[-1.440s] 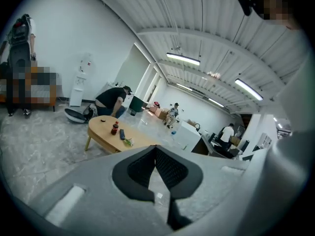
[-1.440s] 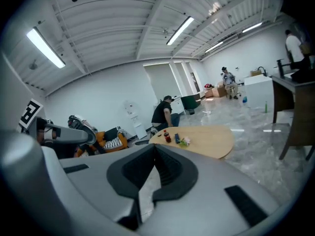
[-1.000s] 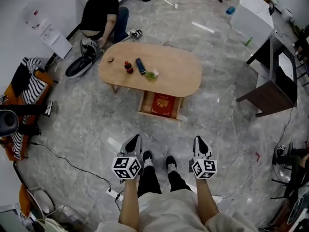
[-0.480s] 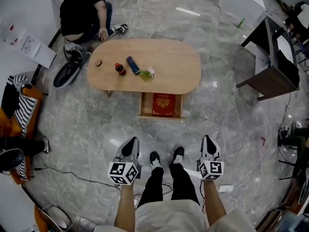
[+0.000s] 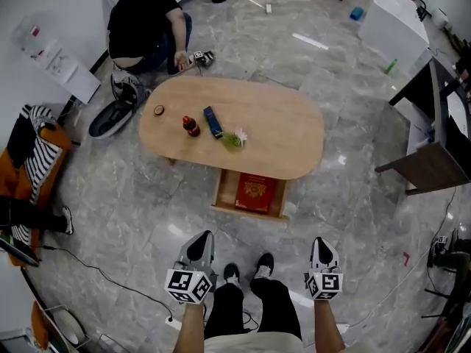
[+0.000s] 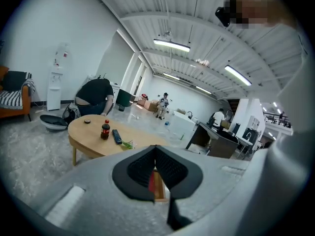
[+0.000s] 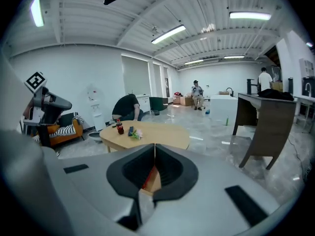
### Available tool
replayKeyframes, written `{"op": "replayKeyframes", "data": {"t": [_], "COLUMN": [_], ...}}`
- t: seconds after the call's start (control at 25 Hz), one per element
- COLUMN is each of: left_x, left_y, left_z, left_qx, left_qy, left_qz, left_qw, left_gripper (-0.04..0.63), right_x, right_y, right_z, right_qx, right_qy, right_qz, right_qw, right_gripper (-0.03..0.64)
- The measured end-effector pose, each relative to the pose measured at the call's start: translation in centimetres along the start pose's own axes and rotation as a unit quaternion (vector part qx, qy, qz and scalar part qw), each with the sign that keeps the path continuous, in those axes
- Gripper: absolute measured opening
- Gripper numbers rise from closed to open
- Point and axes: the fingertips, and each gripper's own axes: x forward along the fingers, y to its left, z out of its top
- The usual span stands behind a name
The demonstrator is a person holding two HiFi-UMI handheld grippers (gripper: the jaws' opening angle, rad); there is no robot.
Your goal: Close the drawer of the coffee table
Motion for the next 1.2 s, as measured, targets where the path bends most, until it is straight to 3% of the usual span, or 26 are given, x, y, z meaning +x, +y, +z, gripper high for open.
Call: {"op": "replayKeyframes", "data": {"t": [0.16, 0.32, 0.52, 0.72, 1.0, 1.2], "left_x": [4.6, 9.7, 14.9, 18.1, 19.5, 20.7], "left_y": [1.2, 3.1, 8.3, 14.2, 17.9, 18.5], "left_z": [-4.5, -11.2, -19.3, -27.2, -33.8, -35.3], "left_qx": [-0.004, 0.001, 0.015, 0.024, 0.041, 0.052], "left_qy": [-0.010, -0.017, -0.045, -0.059, -0.056, -0.043], "left_qz": [-0.009, -0.026, -0.034, -0.010, 0.006, 0.008], "left_qw": [0.9999, 0.9995, 0.9983, 0.9979, 0.9975, 0.9977], "left_gripper": [0.009, 0.009, 0.009, 0.009, 0.009, 0.009], "right_x": [4.1, 8.5, 14.3, 18.4, 19.4, 18.7], "right_y": [-2.3, -4.6, -6.5, -8.2, -7.2, -5.2], "right_z": [-3.3, -9.5, -17.3, -24.0, -28.1, -28.8], "right_qx": [-0.035, -0.069, -0.091, -0.117, -0.122, -0.126], "right_qy": [-0.010, -0.021, -0.041, -0.042, -0.067, -0.072], "right_qz": [0.029, 0.046, 0.078, 0.122, 0.182, 0.214], "right_qw": [0.999, 0.996, 0.992, 0.985, 0.973, 0.966], "right_gripper": [0.017, 0.017, 0.017, 0.017, 0.017, 0.018]}}
